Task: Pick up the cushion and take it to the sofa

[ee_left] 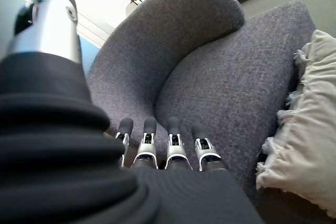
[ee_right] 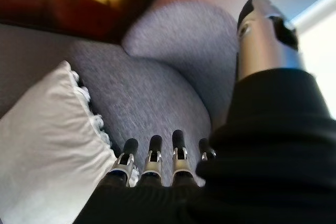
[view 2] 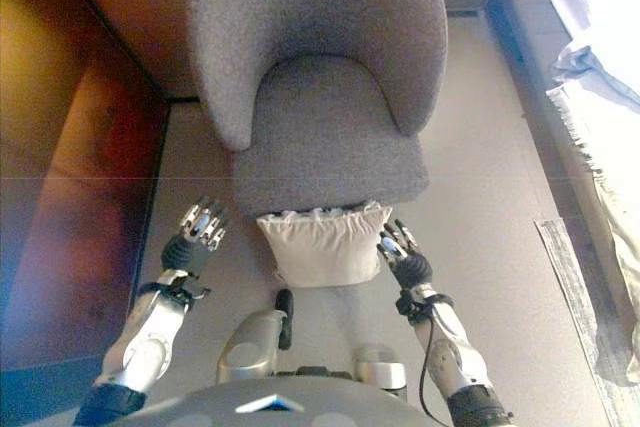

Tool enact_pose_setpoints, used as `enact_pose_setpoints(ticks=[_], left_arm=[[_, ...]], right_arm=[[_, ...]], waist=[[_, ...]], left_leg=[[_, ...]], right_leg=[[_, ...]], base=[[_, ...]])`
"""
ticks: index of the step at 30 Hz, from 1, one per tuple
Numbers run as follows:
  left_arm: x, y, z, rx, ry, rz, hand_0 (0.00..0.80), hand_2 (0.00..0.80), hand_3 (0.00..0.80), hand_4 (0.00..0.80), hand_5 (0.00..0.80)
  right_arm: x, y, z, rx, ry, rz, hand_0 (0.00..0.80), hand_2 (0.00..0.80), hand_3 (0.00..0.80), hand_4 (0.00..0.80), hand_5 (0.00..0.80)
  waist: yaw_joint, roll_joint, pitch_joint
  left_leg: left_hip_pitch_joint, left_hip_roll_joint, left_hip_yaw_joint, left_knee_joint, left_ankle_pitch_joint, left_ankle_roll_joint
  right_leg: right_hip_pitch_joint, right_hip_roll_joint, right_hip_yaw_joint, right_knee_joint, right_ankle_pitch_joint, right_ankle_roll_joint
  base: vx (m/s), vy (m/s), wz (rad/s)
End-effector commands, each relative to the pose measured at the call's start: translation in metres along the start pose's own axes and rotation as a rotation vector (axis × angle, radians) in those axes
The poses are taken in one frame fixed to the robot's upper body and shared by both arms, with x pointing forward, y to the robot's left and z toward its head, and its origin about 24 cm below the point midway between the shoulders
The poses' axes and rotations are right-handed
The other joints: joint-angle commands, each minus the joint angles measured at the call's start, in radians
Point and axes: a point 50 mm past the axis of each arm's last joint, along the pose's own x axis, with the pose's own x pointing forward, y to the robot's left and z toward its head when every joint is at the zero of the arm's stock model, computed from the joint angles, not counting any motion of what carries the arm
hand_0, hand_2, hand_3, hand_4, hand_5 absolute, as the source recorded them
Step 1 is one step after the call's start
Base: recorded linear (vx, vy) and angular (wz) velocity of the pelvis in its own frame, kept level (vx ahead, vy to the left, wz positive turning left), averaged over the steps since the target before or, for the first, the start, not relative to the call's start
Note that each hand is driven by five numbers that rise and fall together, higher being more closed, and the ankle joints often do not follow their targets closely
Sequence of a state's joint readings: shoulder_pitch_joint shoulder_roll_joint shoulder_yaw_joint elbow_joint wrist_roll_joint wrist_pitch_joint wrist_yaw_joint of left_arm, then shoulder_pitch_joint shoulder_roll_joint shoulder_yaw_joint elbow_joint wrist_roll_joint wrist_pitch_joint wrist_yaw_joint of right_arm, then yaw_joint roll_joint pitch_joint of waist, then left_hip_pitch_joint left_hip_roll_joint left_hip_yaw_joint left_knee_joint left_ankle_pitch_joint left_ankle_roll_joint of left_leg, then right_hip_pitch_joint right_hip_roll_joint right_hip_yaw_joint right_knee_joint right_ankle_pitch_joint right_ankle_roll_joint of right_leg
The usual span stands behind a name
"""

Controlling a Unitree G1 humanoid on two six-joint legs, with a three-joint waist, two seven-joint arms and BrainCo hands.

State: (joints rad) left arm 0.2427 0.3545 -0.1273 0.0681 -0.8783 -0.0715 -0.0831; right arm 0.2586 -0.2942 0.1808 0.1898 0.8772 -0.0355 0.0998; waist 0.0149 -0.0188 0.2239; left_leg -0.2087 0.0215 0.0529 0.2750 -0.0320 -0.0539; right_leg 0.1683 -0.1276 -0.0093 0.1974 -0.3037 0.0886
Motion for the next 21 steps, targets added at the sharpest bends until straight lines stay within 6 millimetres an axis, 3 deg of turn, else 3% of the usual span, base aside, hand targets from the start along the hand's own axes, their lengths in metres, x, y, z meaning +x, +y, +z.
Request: enact_pose_setpoints(ticks=[1,4,6,9,12,17,21], left_arm=[[-0.011,0.004,0.006,0.063,0.002,-0.031,0.0,0.0,0.0,0.0,0.0],[-0.01,0.004,0.007,0.104,0.006,-0.041,0.0,0.0,0.0,0.0,0.0],[-0.01,0.004,0.009,0.113,-0.005,-0.034,0.0,0.0,0.0,0.0,0.0],[-0.008,0.006,0.016,0.1,-0.032,-0.01,0.0,0.0,0.0,0.0,0.0],[-0.005,0.006,0.023,0.104,-0.061,-0.002,0.0,0.0,0.0,0.0,0.0],[-0.006,0.004,0.027,0.114,-0.083,-0.002,0.0,0.0,0.0,0.0,0.0],[-0.01,0.011,0.026,0.149,-0.075,0.029,0.0,0.0,0.0,0.0,0.0]], right_arm=[[-0.006,0.009,0.003,0.053,-0.086,0.032,0.0,0.0,0.0,0.0,0.0],[-0.003,0.015,0.001,0.075,-0.111,0.029,0.0,0.0,0.0,0.0,0.0],[-0.003,0.019,-0.001,0.077,-0.112,0.041,0.0,0.0,0.0,0.0,0.0],[-0.003,0.022,-0.005,0.072,-0.097,0.073,0.0,0.0,0.0,0.0,0.0],[-0.001,0.024,-0.003,0.056,-0.095,0.104,0.0,0.0,0.0,0.0,0.0],[0.008,0.03,0.006,0.02,-0.081,0.149,0.0,0.0,0.0,0.0,0.0],[0.011,0.032,0.004,-0.01,-0.018,0.176,0.0,0.0,0.0,0.0,0.0]], waist=[[0.02,-0.013,-0.111],[0.032,-0.002,-0.116],[0.034,0.01,-0.108],[0.039,0.014,-0.092],[0.029,0.003,-0.06],[-0.002,-0.032,-0.043],[-0.007,-0.038,-0.063]], left_leg=[[-0.039,0.004,0.001,-0.105,0.041,0.062],[-0.019,-0.03,-0.003,-0.088,-0.006,0.106],[0.001,-0.033,0.009,-0.074,-0.024,0.114],[0.038,-0.038,0.037,-0.077,-0.029,0.096],[0.062,-0.025,0.049,-0.061,-0.059,0.071],[0.111,-0.003,0.027,-0.056,-0.118,0.027],[0.148,0.058,-0.004,-0.093,-0.1,-0.001]], right_leg=[[-0.09,-0.003,-0.02,0.264,0.205,0.073],[-0.178,-0.021,-0.037,0.502,0.295,0.063],[-0.254,-0.055,-0.066,0.584,0.306,0.04],[-0.289,-0.129,-0.145,0.424,0.296,0.023],[-0.322,-0.196,-0.167,0.2,0.351,0.041],[-0.33,-0.229,-0.084,-0.084,0.464,0.112],[-0.295,-0.185,-0.048,-0.098,0.408,0.133]], base=[[0.325,0.162,0.0],[0.229,0.178,0.02],[0.17,0.175,0.14],[0.157,0.038,-0.2],[0.115,-0.153,-0.26],[0.178,-0.217,0.08],[0.182,-0.22,0.52]])
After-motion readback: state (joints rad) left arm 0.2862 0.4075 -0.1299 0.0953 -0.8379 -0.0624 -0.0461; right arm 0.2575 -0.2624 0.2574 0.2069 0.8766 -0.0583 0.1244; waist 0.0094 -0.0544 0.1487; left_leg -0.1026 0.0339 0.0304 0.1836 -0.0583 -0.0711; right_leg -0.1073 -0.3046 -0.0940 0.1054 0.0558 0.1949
